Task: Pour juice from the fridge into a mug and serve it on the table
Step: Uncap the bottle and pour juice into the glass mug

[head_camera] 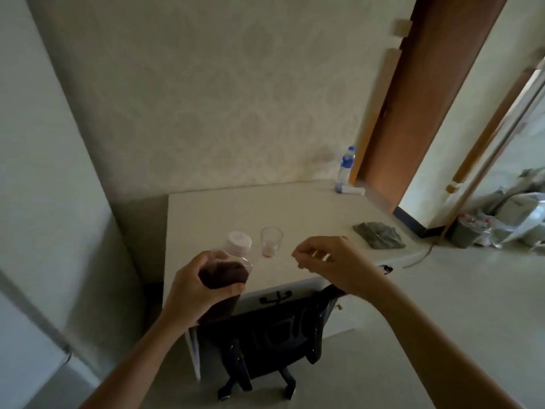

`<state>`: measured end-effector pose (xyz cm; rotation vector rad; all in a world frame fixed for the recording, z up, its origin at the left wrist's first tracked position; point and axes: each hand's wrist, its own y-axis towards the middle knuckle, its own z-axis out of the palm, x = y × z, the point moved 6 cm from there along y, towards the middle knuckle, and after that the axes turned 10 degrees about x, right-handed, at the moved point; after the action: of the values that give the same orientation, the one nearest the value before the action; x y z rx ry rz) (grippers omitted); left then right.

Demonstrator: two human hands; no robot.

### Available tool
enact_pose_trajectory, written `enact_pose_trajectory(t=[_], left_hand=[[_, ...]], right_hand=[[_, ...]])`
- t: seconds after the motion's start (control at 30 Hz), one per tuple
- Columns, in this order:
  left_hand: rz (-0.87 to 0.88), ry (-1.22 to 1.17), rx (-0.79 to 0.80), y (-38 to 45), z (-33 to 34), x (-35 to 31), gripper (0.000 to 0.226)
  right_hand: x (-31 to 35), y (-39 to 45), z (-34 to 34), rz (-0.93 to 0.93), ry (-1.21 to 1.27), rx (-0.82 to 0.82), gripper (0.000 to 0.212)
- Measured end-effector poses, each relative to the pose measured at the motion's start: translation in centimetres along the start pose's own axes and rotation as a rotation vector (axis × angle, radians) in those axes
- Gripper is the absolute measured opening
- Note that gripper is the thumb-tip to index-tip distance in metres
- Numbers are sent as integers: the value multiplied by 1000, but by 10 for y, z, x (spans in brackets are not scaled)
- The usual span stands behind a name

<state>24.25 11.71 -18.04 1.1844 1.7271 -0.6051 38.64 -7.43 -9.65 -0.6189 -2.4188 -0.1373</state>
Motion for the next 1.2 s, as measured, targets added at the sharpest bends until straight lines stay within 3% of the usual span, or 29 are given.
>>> enact_pose_trajectory(t=[0.23,0.47,0.63,0.87,1.0,1.2], left_hand=[[-21,153,-15,114,25,-3,52],[-53,260,-113,202,39,-5,57],[-141,338,-259,242,46,-6,65],[-217,206,-349,280,45,-2,52],[-231,143,-313,295,36,2,49],[-226,28,-151,308,29,8,47]], right_hand=[[-22,127,-36,-118,-51,56,34],[-49,222,-67,-167,-363,62,51],[-68,283,-81,-192,-355,39,33],[-73,330,-92,-467,-244,-6,26],[-67,341,-101,-602,-244,28,25],[-61,349,-106,-729,-313,265,21]])
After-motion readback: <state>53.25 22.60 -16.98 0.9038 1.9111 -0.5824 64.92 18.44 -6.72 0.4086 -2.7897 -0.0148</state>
